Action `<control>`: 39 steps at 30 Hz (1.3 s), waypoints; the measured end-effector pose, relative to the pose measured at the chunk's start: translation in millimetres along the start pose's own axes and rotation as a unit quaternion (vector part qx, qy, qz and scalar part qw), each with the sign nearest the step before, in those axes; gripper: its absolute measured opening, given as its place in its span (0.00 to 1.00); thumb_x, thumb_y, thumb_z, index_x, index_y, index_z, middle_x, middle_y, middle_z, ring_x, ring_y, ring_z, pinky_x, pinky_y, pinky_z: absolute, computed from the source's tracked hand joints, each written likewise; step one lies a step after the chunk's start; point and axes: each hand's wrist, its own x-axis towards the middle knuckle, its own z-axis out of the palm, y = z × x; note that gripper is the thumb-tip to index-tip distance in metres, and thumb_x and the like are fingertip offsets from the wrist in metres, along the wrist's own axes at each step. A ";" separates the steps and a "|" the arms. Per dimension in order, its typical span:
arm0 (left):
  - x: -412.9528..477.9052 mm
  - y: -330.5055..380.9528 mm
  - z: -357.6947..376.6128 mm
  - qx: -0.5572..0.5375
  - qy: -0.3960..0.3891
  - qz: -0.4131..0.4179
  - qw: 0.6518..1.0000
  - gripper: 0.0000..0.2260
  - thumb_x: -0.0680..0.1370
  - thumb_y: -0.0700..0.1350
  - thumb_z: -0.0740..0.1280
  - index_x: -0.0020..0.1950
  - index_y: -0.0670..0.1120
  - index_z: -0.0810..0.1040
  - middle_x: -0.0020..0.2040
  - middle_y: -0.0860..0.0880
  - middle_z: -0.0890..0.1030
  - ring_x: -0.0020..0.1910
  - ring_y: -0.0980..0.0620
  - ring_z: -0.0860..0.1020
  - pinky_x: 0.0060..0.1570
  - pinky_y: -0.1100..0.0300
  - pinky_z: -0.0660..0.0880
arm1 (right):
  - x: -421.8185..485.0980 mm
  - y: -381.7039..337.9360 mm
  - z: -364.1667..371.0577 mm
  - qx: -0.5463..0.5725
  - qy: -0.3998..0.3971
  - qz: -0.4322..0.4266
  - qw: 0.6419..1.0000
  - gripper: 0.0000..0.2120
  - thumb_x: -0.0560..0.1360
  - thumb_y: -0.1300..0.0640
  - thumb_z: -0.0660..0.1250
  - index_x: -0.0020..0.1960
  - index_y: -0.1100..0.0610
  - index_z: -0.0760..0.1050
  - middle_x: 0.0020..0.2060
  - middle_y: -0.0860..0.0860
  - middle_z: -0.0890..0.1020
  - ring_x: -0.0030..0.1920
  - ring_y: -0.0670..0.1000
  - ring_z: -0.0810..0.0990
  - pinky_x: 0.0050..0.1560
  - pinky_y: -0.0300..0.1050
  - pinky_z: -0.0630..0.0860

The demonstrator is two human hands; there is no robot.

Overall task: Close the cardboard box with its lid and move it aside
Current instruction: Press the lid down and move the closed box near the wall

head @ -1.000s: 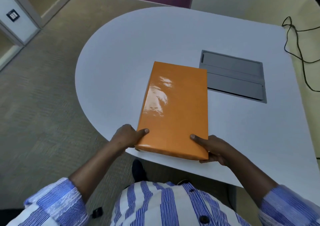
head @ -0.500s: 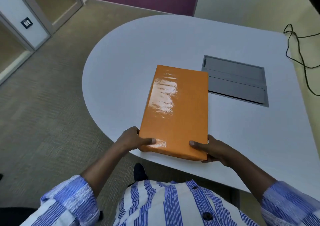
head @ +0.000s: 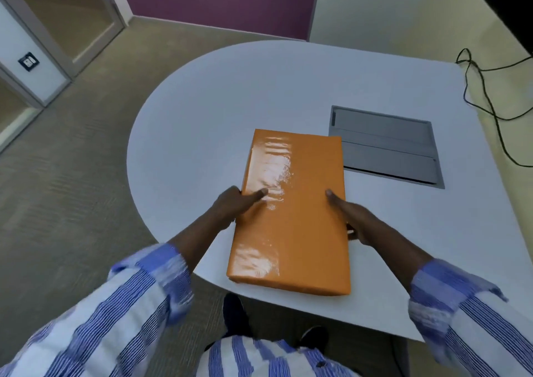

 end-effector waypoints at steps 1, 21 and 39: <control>13.8 11.7 -0.3 -0.023 0.013 -0.007 1.000 0.40 0.72 0.71 0.67 0.69 0.39 0.71 0.62 0.41 0.78 0.54 0.43 0.78 0.48 0.50 0.77 | 8.9 -12.4 0.5 0.029 0.016 0.005 0.999 0.43 0.68 0.25 0.66 0.71 0.56 0.72 0.54 0.55 0.82 0.50 0.57 0.81 0.55 0.60 0.77; 66.5 6.0 -8.4 -0.099 -0.003 0.044 0.994 0.32 0.73 0.74 0.59 0.53 0.47 0.81 0.56 0.42 0.84 0.55 0.41 0.83 0.58 0.39 0.80 | 54.4 -20.2 -11.3 0.136 0.042 -0.020 0.990 0.40 0.65 0.23 0.67 0.65 0.51 0.79 0.55 0.54 0.85 0.55 0.57 0.85 0.55 0.57 0.82; 31.6 -41.4 34.0 -0.322 -0.252 0.035 0.912 0.29 0.76 0.61 0.69 0.75 0.57 0.65 0.65 0.43 0.82 0.61 0.38 0.82 0.52 0.44 0.82 | 10.5 51.2 -7.0 0.219 0.019 -0.066 0.973 0.40 0.66 0.30 0.74 0.72 0.46 0.71 0.57 0.51 0.87 0.55 0.56 0.87 0.51 0.56 0.85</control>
